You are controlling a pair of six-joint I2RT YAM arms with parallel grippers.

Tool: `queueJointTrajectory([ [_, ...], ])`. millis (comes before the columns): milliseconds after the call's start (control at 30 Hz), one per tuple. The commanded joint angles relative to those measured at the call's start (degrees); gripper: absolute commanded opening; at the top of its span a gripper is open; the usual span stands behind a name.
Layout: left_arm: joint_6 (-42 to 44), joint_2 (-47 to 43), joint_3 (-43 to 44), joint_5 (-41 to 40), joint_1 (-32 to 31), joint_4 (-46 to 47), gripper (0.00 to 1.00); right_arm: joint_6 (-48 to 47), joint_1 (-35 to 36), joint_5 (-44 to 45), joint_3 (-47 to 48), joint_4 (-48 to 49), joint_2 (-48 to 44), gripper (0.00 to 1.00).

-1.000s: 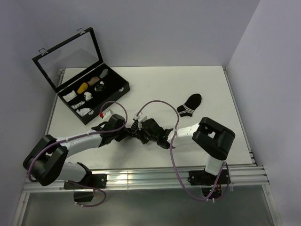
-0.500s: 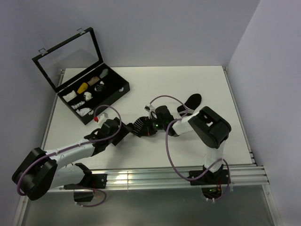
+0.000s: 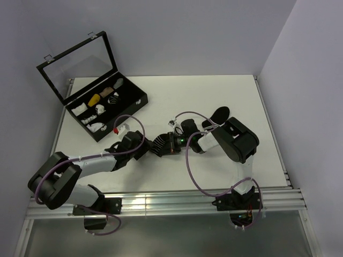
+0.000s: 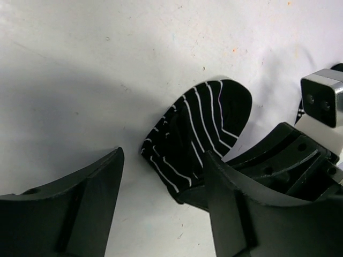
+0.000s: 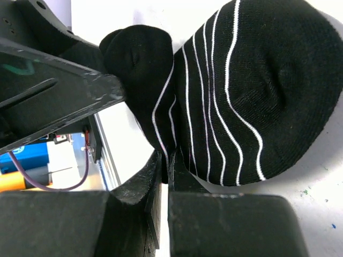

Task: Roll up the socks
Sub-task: Roll the sock at the center of the board.

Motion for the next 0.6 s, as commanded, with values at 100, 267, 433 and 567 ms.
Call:
queueJointTrajectory([
  [100, 1.1, 4.7, 3.2, -0.3, -0.3, -2.7, 0.58, 0.7, -0.7, -0.1, 0.1, -2.7, 1.8, 0.0],
  [267, 0.4, 7.4, 4.4, 0.2, -0.3, -4.8, 0.39, 1.3, -1.1, -0.1, -0.3, -2.0, 2.1, 0.0],
  [433, 1.5, 9.0, 6.3, 0.4, -0.3, -6.6, 0.18, -2.1, -1.0, 3.2, -1.1, -5.0, -1.3, 0.08],
  [567, 2.5, 9.6, 8.0, 0.7, -0.3, -8.7, 0.0, -8.0, -0.1, 9.7, -2.4, -9.3, -8.0, 0.24],
])
